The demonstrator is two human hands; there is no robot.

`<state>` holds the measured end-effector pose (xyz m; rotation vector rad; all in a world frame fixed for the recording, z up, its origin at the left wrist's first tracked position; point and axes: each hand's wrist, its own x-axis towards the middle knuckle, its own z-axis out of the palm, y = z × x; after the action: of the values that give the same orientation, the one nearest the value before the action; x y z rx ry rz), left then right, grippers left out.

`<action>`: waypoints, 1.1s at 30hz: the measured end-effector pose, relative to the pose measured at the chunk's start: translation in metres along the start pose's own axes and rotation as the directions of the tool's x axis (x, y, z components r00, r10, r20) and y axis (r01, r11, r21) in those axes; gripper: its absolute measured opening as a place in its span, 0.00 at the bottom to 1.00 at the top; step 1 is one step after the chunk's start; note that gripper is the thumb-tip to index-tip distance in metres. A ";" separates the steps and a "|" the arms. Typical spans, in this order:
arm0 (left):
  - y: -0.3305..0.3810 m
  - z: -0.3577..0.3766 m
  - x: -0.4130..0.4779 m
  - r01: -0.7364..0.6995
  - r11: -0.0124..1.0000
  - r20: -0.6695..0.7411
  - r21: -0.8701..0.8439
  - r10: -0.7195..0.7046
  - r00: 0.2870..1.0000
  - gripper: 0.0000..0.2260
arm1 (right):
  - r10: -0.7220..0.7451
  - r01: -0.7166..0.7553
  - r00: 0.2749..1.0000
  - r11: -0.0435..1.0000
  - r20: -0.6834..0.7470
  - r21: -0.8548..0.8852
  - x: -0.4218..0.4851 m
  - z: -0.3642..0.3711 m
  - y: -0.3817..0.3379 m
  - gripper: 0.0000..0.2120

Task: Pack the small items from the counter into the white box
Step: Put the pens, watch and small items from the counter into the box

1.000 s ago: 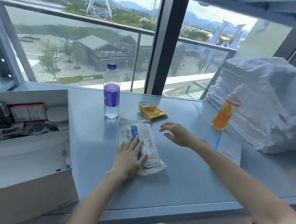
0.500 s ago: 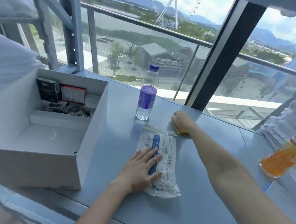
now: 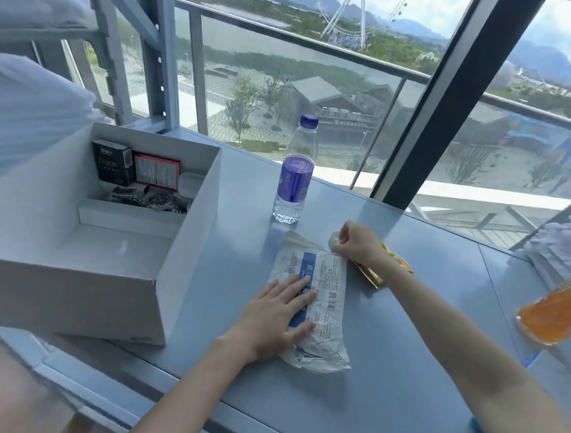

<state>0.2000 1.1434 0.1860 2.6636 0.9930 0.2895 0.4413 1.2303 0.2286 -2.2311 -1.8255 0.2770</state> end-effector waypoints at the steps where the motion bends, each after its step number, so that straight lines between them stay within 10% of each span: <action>1: 0.003 -0.004 -0.003 -0.003 1.000 0.003 0.025 0.003 1.000 0.33 | -0.044 0.044 0.999 0.999 -0.003 0.014 -0.005 -0.003 -0.002 0.09; 17: -0.092 -0.215 -0.148 0.112 0.981 -0.461 0.158 -0.027 0.887 0.22 | -0.688 0.719 0.670 0.695 -0.278 0.009 -0.087 -0.114 -0.209 0.12; 22: -0.173 -0.232 -0.173 0.280 0.951 -0.379 0.134 -0.212 0.901 0.24 | -0.787 0.786 0.616 0.617 -0.044 -0.039 -0.066 -0.085 -0.276 0.11; 33: -0.218 -0.225 -0.160 0.140 0.980 -0.099 0.140 -0.126 0.987 0.37 | -0.554 0.701 0.623 0.709 0.552 -0.081 -0.019 0.008 -0.353 0.10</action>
<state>-0.1151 1.2380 0.3113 2.7176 1.2601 0.3210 0.1056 1.2783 0.3287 -1.5507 -2.9817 0.4906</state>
